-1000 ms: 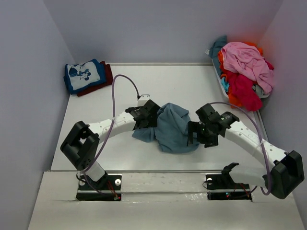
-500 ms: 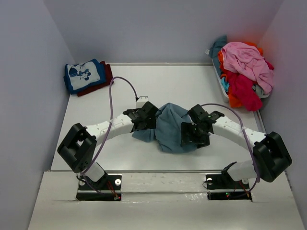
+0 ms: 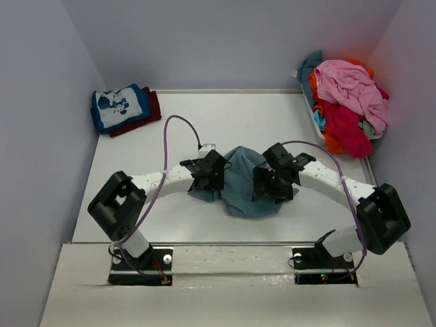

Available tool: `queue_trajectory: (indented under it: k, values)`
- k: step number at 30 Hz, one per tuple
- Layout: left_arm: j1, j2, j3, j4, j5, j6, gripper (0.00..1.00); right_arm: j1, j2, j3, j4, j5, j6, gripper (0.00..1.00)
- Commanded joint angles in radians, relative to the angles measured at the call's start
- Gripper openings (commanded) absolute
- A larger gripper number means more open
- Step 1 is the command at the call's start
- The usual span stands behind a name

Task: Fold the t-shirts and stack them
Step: Flatten out the tshirt

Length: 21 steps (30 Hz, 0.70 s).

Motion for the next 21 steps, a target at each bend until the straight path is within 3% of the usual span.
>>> queue_trajectory:
  k: [1,7,11,13,14,17,18,20,21]
  values:
    - [-0.013,-0.003,-0.027,0.008,0.008,0.014,0.94,0.008,-0.008,0.03,0.014,0.01,0.005,0.98]
    - [-0.022,0.045,-0.012,0.01,0.014,0.026,0.87,0.008,0.013,0.016,0.024,0.005,0.006,0.98]
    - [-0.032,0.057,0.013,0.007,0.006,0.031,0.77,0.008,0.03,0.03,0.029,0.011,0.003,0.85]
    - [-0.032,0.065,0.028,0.008,0.006,0.034,0.66,0.008,0.035,0.039,0.032,0.013,0.0,0.71]
    - [-0.032,0.075,0.034,0.002,0.006,0.037,0.54,0.008,0.046,0.043,0.034,0.01,-0.004,0.63]
    - [-0.032,0.085,0.057,-0.007,0.003,0.038,0.36,0.018,0.059,0.06,0.028,0.01,-0.011,0.5]
    - [-0.032,0.086,0.068,-0.009,-0.001,0.038,0.31,0.018,0.061,0.068,0.023,0.011,-0.012,0.39]
    - [-0.032,0.085,0.079,-0.015,-0.006,0.038,0.22,0.018,0.063,0.076,0.018,0.013,-0.014,0.29]
    - [-0.032,0.086,0.083,-0.019,-0.008,0.038,0.11,0.018,0.064,0.082,0.014,0.019,-0.015,0.19]
